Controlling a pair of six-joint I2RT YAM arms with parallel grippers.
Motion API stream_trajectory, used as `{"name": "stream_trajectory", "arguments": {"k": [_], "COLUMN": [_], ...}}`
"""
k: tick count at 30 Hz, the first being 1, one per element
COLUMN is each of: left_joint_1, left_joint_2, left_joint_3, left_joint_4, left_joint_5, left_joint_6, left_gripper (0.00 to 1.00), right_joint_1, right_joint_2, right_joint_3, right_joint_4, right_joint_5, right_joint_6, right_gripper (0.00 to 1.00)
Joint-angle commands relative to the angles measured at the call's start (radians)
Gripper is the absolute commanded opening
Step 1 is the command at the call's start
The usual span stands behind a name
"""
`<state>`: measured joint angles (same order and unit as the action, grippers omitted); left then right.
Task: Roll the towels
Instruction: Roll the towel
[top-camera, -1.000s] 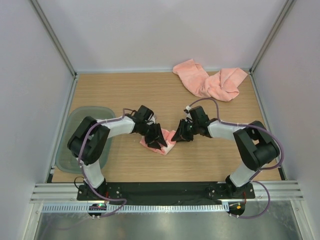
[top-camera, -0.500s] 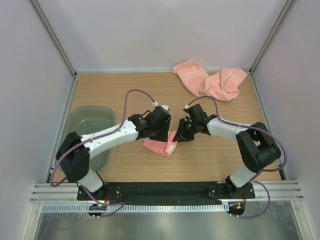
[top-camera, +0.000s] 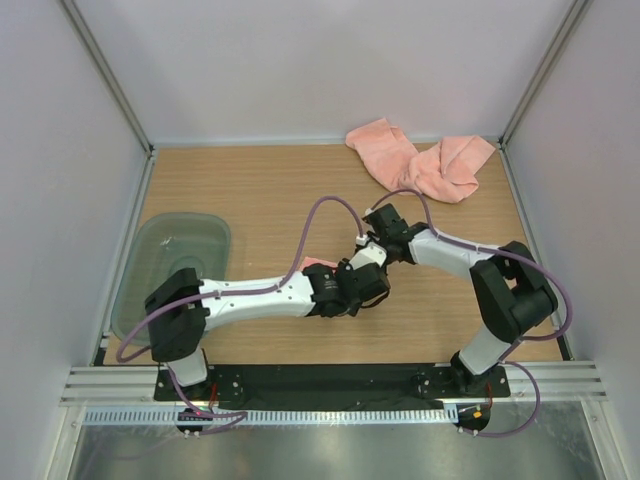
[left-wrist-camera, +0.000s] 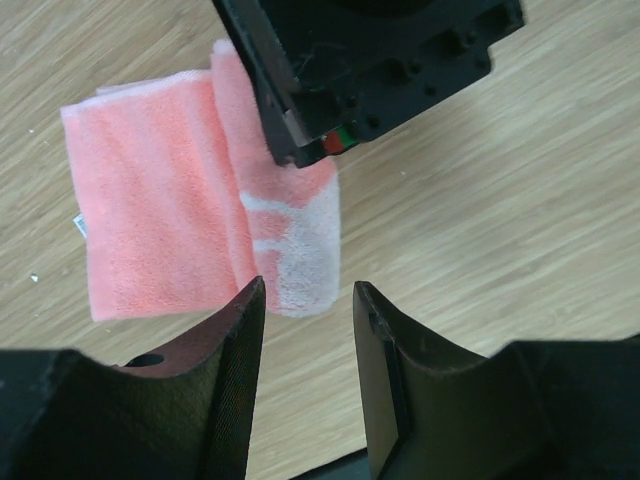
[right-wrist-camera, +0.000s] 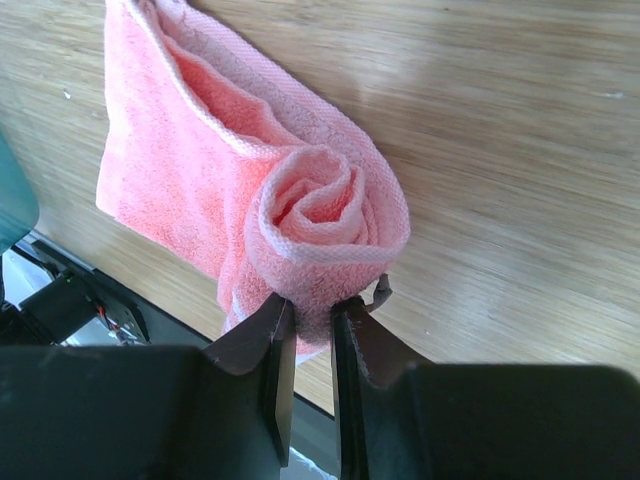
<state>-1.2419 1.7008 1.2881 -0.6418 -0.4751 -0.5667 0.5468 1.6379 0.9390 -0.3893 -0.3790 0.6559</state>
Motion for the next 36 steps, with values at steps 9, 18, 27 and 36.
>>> {"name": "stream_trajectory", "arguments": {"k": [9,18,27,36], "left_joint_1": [-0.03,-0.068,-0.068,-0.068], "left_joint_2": [0.056,-0.021,0.037,0.08], "left_joint_3": [-0.022,-0.093,-0.136,-0.168], "left_joint_4": [0.037,0.117,0.145,0.177], "left_joint_5": [-0.086,-0.088,-0.082,-0.056], "left_joint_6": [0.014,0.007,-0.007,-0.021], "left_gripper": [0.4,0.44,0.47,0.46], "right_joint_1": [0.021,0.022,0.021,0.021], "right_joint_2": [0.007,0.039,0.043,0.046], "right_joint_3": [0.034,0.05,0.073,0.072], "right_joint_4": [-0.036,-0.048,-0.066,-0.066], "right_joint_5": [0.005,0.011,0.009,0.002], "right_joint_6": [-0.006,0.004,-0.001,0.004], "right_gripper": [0.1,0.1,0.1,0.09]}}
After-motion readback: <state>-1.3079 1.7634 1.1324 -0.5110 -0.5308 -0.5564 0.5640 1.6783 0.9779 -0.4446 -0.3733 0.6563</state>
